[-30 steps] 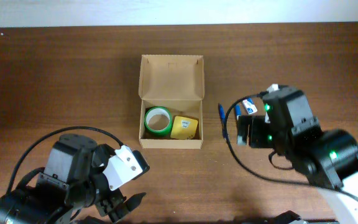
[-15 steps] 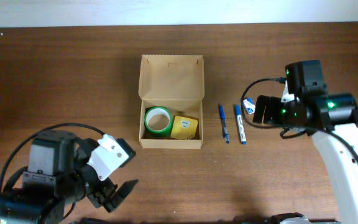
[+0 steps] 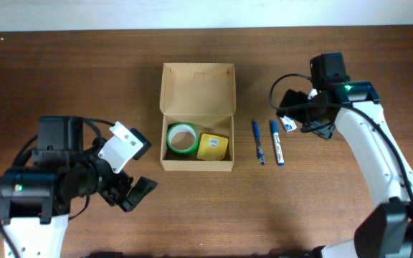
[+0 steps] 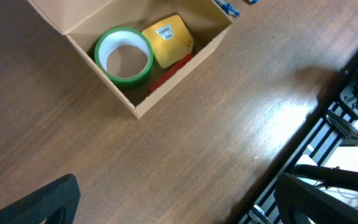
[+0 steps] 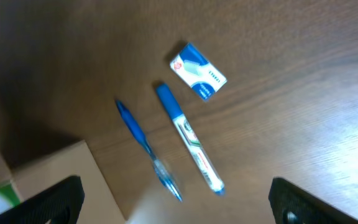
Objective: Pack container
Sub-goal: 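Move the right gripper over the blue-white staples box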
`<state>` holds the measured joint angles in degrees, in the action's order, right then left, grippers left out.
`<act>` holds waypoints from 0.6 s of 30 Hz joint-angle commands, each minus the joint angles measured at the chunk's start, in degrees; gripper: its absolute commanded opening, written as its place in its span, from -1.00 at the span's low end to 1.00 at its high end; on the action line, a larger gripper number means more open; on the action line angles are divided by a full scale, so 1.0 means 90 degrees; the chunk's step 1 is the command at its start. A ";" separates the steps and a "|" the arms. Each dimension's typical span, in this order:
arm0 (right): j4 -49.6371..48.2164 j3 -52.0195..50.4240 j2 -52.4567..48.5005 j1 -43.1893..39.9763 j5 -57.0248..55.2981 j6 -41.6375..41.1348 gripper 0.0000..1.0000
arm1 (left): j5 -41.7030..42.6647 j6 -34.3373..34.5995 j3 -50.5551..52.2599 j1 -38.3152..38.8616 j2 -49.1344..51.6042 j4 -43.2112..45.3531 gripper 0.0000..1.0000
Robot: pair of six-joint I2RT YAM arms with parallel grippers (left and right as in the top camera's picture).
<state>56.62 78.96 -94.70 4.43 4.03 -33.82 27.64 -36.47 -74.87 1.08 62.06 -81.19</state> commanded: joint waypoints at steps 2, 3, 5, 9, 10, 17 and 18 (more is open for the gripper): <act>-0.0357 0.0121 -0.0265 -0.0041 -0.0134 -0.1180 0.93 | 0.0165 -0.0143 -0.0002 -0.0039 0.0243 0.0017 0.99; -0.0459 0.0121 -0.0323 -0.0041 -0.0199 -0.1382 0.94 | 0.0165 -0.0146 -0.0002 -0.0039 0.0296 0.0017 0.99; -0.0646 0.0121 -0.0418 -0.0041 -0.0287 -0.1678 0.94 | 0.0165 -0.0146 -0.0002 -0.0039 0.0391 0.0017 0.99; -0.0942 0.0121 -0.0474 -0.0036 -0.0255 -0.1700 0.98 | 0.0165 -0.0146 -0.0002 -0.0039 0.0532 0.0022 0.99; -0.0952 0.0121 -0.0474 -0.0036 -0.0255 -0.1702 0.98 | 0.0165 -0.0146 -0.0002 -0.0039 0.0554 0.0017 0.99; -0.0935 0.0121 -0.0474 -0.0036 -0.0253 -0.1676 0.98 | 0.0333 -0.0146 0.0000 -0.0039 0.0605 0.0522 0.99; -0.0935 0.0121 -0.0474 -0.0036 -0.0253 -0.1676 0.98 | 0.0330 -0.0146 0.0000 -0.0039 0.0605 0.0522 0.99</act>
<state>48.14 78.96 -98.74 4.43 2.85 -48.07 28.47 -36.47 -74.87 1.08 67.26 -76.84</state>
